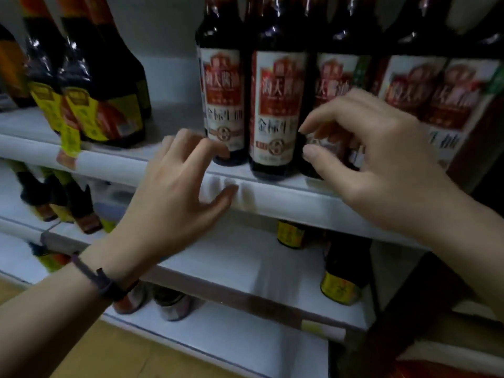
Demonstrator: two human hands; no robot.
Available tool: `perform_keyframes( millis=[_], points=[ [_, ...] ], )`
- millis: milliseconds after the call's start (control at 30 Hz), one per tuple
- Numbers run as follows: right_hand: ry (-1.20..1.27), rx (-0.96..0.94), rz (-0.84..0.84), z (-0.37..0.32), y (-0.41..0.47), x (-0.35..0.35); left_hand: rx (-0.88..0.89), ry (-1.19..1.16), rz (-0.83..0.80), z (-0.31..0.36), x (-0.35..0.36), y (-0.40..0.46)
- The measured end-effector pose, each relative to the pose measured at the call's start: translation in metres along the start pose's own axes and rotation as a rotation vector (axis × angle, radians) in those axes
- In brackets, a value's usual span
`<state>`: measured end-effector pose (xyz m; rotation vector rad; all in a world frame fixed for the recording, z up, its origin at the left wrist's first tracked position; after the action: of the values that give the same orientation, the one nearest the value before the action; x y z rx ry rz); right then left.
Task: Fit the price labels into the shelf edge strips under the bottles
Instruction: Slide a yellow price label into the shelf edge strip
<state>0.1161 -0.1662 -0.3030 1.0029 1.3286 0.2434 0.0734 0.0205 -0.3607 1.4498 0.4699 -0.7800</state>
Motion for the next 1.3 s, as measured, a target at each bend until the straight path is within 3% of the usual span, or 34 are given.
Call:
perform_keyframes(
  millis=[133,333,433,600,800,900,1200,1300],
  points=[
    [-0.031,0.010,0.034,0.016,-0.042,0.006,0.056,-0.025,0.032,0.019,0.037,-0.028],
    [-0.114,0.037,0.232,0.035,-0.104,-0.017,0.045,0.001,0.216,0.031,0.052,-0.058],
    [-0.150,0.064,0.271,0.041,-0.112,-0.030,0.067,0.026,0.198,0.040,0.053,-0.059],
    [-0.168,0.102,0.154,0.042,-0.091,-0.027,0.112,0.011,0.188,0.064,0.047,-0.038],
    [-0.250,0.136,-0.164,0.043,-0.065,0.001,0.123,0.048,0.142,0.069,0.054,-0.027],
    [-0.263,0.148,-0.243,0.043,-0.063,0.010,0.129,0.069,0.126,0.067,0.056,-0.027],
    [-0.145,0.183,-0.127,0.052,-0.061,0.011,0.074,0.102,0.175,0.059,0.056,-0.019],
    [-0.002,0.213,-0.045,0.053,-0.057,0.004,0.058,0.100,0.158,0.054,0.055,-0.015]
  ],
)
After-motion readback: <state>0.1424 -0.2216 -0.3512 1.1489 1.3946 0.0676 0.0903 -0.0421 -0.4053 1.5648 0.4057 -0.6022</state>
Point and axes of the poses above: each hand's wrist, its own y-axis towards the middle knuckle, its own x-axis out of the palm, z = x × y, the point moved 9 cm from there along y, towards the middle knuckle, and after that the axes turned 3 degrees about -x, right-handed, at the moved point
